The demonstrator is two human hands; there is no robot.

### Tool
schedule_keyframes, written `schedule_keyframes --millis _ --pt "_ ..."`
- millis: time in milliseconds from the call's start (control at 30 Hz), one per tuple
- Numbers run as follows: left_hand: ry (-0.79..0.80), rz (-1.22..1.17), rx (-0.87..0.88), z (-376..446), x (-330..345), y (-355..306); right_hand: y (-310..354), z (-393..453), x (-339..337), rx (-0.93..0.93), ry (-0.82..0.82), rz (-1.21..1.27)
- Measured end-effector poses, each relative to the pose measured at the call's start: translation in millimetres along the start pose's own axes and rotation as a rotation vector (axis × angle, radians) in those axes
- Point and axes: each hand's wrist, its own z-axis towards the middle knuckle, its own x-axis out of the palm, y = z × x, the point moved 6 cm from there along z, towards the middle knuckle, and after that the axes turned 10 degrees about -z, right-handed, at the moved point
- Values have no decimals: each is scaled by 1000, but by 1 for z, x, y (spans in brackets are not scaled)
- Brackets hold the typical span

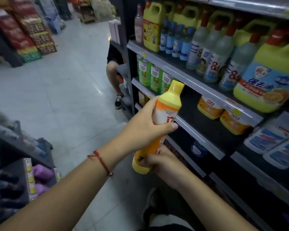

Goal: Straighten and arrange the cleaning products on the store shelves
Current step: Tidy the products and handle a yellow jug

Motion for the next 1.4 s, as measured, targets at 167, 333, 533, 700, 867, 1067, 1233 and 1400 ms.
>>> schedule_keyframes --millis 167,333,533,700,867,1067,1233,1400 --pt "-170 -402 -151 82 -62 36 67 77 -74 35 -283 -550" --pt "-215 -716 -196 164 -93 54 160 141 -135 -184 -475 -910" --pt "-229 -730 -39 254 -150 20 245 210 -152 -292 -442 -972" --pt "-214 -584 171 339 -208 -55 319 258 -161 -416 -520 -763" --pt "-165 -618 318 414 -259 -87 370 318 -160 -467 -601 -684" --pt "21 -568 385 488 -306 -90 413 384 -157 -526 -826 -608" --pt "182 -497 440 530 -341 -81 437 431 -143 -554 -1021 -717" --pt "215 -487 502 560 -391 -81 447 487 -120 -558 -1079 -801"
